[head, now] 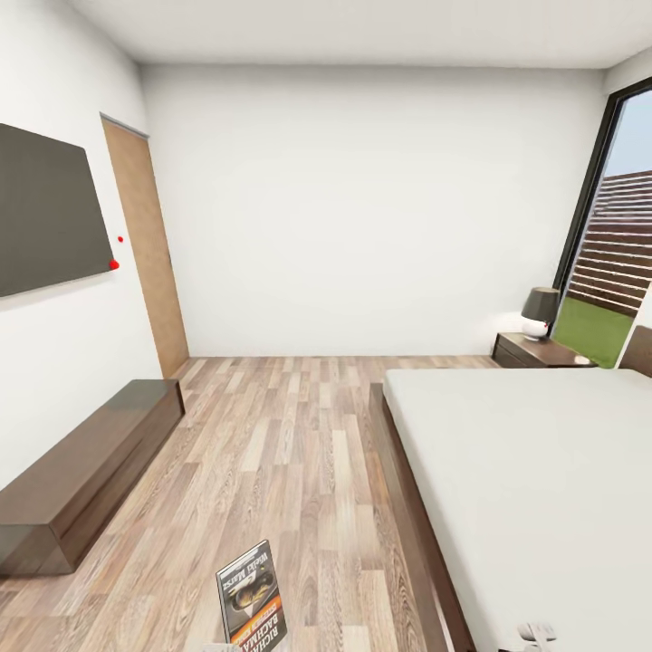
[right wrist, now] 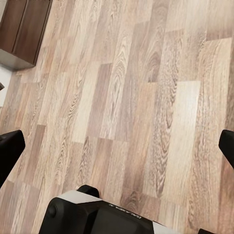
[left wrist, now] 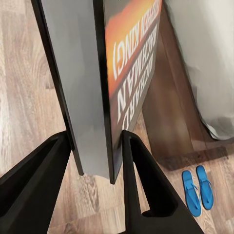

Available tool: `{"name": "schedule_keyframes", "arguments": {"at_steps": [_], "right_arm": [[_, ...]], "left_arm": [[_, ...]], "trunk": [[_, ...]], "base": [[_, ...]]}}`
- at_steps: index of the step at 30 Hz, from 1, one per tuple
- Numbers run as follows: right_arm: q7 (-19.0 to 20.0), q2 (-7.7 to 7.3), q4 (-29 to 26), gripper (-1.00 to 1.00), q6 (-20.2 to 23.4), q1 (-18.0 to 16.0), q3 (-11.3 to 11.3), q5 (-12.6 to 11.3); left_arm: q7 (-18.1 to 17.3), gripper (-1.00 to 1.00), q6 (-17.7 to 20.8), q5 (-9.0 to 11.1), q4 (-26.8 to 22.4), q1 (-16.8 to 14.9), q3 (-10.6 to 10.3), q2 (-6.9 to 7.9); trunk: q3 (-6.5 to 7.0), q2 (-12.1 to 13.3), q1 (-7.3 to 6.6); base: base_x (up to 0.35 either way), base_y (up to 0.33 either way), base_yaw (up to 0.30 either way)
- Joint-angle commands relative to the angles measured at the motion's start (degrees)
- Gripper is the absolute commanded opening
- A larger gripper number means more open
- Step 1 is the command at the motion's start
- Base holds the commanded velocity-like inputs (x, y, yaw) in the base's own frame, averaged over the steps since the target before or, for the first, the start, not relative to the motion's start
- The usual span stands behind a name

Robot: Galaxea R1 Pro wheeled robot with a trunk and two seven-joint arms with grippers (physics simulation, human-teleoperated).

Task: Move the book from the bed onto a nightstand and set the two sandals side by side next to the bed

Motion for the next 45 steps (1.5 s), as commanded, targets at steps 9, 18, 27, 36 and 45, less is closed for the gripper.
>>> {"name": "schedule_keyframes", "arguments": {"at_steps": [9,18,27,36,45], "right_arm": [[0.1,-0.05,0.0,1.0,0.5,0.0,0.2,-0.6],[0.1,-0.05,0.0,1.0,0.5,0.0,0.2,-0.6],[0.1,-0.05,0.0,1.0,0.5,0.0,0.2,-0.6],[0.1,-0.05,0.0,1.0,0.5,0.0,0.2,-0.6],[0.1,-0.05,0.0,1.0,0.5,0.0,0.2,-0.6]], "left_arm": [[-0.3,-1.0,0.0,0.4,0.1,0.0,0.0,0.01],[-0.3,-1.0,0.0,0.4,0.1,0.0,0.0,0.01],[-0.3,-1.0,0.0,0.4,0.1,0.0,0.0,0.01],[-0.3,-1.0,0.0,0.4,0.1,0.0,0.0,0.01],[-0.3,-1.0,0.0,0.4,0.1,0.0,0.0,0.01]], "trunk": [[-0.02,0.0,0.02],[0.52,0.0,0.02],[1.32,0.0,0.02],[1.55,0.0,0.02],[1.15,0.0,0.02]], "base": [[0.0,0.0,0.0],[0.0,0.0,-0.048],[0.0,0.0,-0.075],[0.0,0.0,-0.015],[0.0,0.0,0.0]]}}
